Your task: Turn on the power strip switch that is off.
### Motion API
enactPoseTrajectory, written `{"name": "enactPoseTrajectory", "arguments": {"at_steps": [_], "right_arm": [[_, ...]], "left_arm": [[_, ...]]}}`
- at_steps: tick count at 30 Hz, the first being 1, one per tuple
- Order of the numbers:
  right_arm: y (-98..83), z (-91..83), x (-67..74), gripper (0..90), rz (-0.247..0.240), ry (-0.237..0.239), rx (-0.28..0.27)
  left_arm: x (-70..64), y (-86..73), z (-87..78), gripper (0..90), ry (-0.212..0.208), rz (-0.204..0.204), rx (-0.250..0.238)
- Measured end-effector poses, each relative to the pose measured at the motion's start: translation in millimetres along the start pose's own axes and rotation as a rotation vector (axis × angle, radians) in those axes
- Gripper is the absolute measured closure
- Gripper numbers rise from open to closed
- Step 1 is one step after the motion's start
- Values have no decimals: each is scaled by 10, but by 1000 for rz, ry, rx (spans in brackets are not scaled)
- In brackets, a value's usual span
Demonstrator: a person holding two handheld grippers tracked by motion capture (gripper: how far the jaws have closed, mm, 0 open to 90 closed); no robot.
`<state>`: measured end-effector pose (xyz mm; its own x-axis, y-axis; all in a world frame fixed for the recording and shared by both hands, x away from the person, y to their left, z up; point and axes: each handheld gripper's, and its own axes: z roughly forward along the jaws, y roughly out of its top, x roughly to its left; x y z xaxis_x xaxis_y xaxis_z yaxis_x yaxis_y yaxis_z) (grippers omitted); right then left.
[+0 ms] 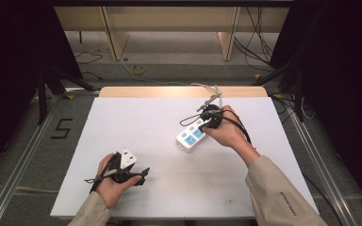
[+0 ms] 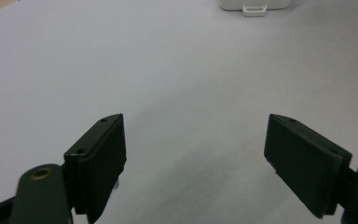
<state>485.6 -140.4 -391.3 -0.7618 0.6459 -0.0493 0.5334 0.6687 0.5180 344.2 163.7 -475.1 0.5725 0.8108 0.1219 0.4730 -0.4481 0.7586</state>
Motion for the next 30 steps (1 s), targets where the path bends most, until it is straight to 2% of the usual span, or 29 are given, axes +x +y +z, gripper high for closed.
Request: {"name": "enactPoseTrajectory", "arguments": {"at_steps": [20, 30], "right_arm": [[97, 108, -5, 900, 8, 1, 26], [154, 204, 15, 900, 14, 17, 34]], "left_arm": [[3, 0, 0, 206, 0, 1, -1], [3, -1, 1, 206, -2, 2, 0]]}}
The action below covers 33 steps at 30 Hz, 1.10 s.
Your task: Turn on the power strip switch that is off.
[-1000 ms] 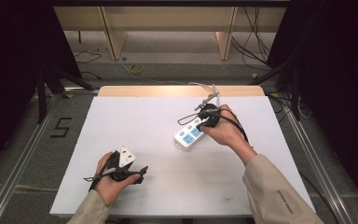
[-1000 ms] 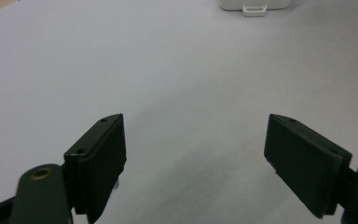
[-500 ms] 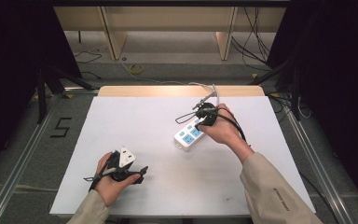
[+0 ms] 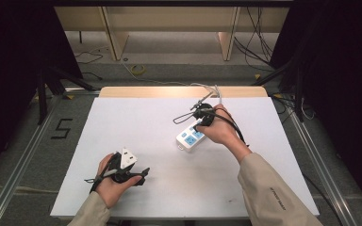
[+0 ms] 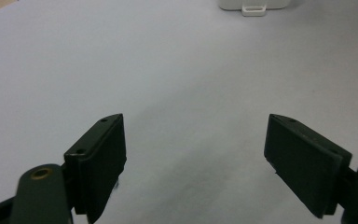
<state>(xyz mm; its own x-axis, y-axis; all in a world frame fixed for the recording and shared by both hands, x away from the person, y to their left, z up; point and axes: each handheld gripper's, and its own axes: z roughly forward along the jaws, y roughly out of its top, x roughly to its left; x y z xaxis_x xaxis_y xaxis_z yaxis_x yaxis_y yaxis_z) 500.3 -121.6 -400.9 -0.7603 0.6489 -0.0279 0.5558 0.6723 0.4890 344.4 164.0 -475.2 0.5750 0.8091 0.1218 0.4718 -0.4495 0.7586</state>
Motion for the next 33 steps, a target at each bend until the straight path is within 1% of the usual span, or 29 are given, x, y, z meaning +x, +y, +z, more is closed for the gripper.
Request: {"name": "enactPoseTrajectory", "arguments": {"at_steps": [15, 18, 21, 27, 33], "right_arm": [[71, 110, 29, 900, -1, 7, 7], [82, 124, 33, 900, 6, 8, 9], [94, 142, 30, 900, -1, 8, 8], [119, 162, 34, 900, 8, 9, 12], [160, 214, 63, 900, -3, 8, 17]], "left_arm": [[-1, 1, 4, 206, -2, 4, 1], [-2, 1, 5, 206, -1, 5, 1], [-2, 2, 5, 206, -1, 6, 0], [-2, 3, 7, 206, -1, 5, 1], [-1, 2, 6, 205, 0, 4, -1]]}}
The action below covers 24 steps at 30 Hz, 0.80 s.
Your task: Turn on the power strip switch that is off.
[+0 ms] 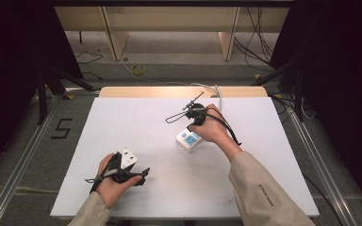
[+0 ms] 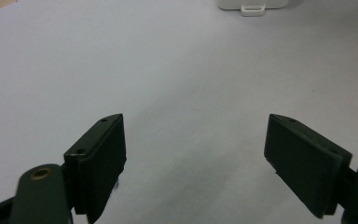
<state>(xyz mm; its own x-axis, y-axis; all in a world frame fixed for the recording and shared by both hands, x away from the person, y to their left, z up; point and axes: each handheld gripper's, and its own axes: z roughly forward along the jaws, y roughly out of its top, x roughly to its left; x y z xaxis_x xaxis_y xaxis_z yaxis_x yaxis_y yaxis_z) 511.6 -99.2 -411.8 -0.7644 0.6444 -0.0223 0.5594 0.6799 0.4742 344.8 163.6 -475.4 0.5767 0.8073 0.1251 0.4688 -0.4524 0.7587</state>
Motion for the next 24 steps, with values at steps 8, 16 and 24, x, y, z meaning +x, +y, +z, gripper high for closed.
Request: {"name": "enactPoseTrajectory", "arguments": {"at_steps": [8, 16, 24], "right_arm": [[43, 35, 19, 900, 4, 3, 1], [63, 83, 31, 900, 5, 4, 10], [79, 119, 32, 900, 5, 7, 17]], "left_arm": [[2, 1, -1, 205, -1, 1, -1], [3, 1, 1, 205, -2, 1, 0], [3, 1, 3, 205, -3, 2, 1]]}}
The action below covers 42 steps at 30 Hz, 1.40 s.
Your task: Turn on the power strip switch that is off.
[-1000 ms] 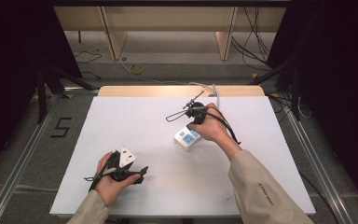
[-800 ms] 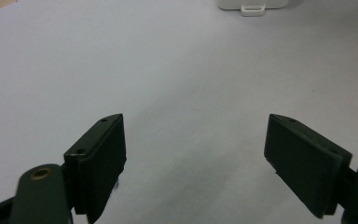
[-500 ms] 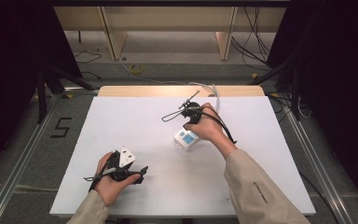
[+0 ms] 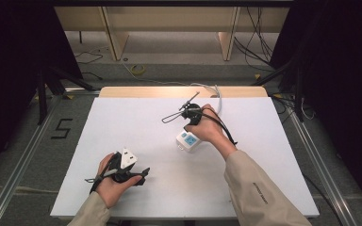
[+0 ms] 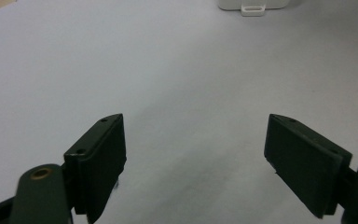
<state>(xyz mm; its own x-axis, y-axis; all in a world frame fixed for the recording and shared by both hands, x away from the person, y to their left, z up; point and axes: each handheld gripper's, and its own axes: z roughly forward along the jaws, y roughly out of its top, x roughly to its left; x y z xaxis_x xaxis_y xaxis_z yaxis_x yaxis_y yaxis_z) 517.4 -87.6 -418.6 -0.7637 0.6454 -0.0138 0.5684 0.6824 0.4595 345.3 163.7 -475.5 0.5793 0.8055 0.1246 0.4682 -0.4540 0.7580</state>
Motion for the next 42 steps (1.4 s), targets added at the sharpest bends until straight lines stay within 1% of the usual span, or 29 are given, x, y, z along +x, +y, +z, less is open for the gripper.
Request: {"name": "enactPoseTrajectory", "arguments": {"at_steps": [9, 15, 21, 25, 29, 35, 42], "right_arm": [[22, 56, 21, 900, -4, -2, 10], [31, 90, 37, 900, -4, 6, 18], [38, 134, 51, 900, -13, 5, 21], [44, 146, 66, 900, -5, 7, 26], [47, 163, 71, 900, -15, 8, 29], [50, 184, 78, 900, -9, 6, 40], [60, 192, 83, 900, -20, 0, 43]], "left_arm": [[0, 0, -1, 205, -1, -1, -1], [-1, 1, 1, 205, 0, -3, -3], [0, 0, 0, 205, -1, -1, -2], [1, -1, 0, 205, -1, -1, -2], [2, -1, -2, 205, -1, 0, -1], [2, 0, -2, 205, -1, 0, -2], [3, -1, -1, 205, -1, 0, -1]]}}
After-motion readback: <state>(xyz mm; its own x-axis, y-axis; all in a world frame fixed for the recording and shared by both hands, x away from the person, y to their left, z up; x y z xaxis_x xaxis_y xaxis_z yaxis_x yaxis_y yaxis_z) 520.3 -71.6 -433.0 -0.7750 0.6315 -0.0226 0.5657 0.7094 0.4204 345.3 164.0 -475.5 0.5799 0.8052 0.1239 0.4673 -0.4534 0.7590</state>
